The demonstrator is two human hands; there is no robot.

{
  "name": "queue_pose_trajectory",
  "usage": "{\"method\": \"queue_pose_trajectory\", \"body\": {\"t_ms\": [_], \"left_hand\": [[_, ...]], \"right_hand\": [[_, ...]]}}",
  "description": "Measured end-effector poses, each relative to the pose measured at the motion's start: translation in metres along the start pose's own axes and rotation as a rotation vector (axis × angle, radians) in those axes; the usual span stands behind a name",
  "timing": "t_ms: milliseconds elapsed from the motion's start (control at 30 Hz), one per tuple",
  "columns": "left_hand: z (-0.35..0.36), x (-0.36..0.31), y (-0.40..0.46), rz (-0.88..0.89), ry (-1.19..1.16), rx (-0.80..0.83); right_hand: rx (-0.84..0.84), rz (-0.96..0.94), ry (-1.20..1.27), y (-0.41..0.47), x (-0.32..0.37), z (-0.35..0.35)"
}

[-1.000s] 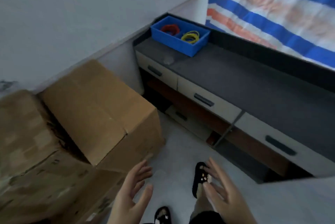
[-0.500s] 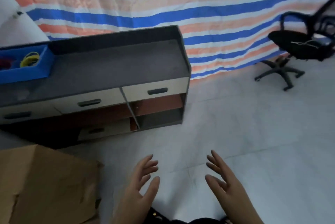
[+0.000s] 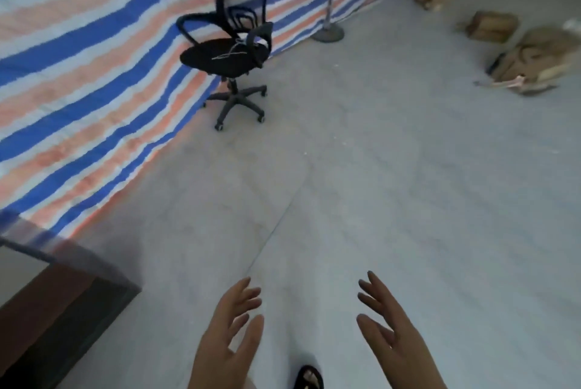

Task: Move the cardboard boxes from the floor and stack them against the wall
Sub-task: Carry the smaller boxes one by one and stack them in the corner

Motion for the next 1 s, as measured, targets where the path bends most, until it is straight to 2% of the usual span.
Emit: {"method": "queue_pose_trajectory", "body": {"t_ms": [267,600,800,1000], "left_hand": [[0.080,-0.018,0.137,0.049,0.048,0.260],[0.131,-0.104,0.392,0.218,0.062,0.412],[0.185,-0.118,0.490,0.205,0.062,0.522],[0.259,-0.129,0.585,0.187,0.057,0.574]], "right_hand": [[-0.216,0.087,0.038,0.081,-0.015,-0.073],[-0.459,0.011,0.070,0.281,0.042,-0.142],[-0.531,0.072,0.116,0.357,0.042,-0.178],[-0.626,0.119,0.133,0.432,0.029,-0.252]]}}
Point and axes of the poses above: each hand's wrist, its own y-axis towards the middle knuckle, its own z-axis out of the palm, x = y × z, the point moved 5 cm from there along y, towards the middle knuckle, and after that the axes turned 6 degrees about x, right-handed, at the moved point
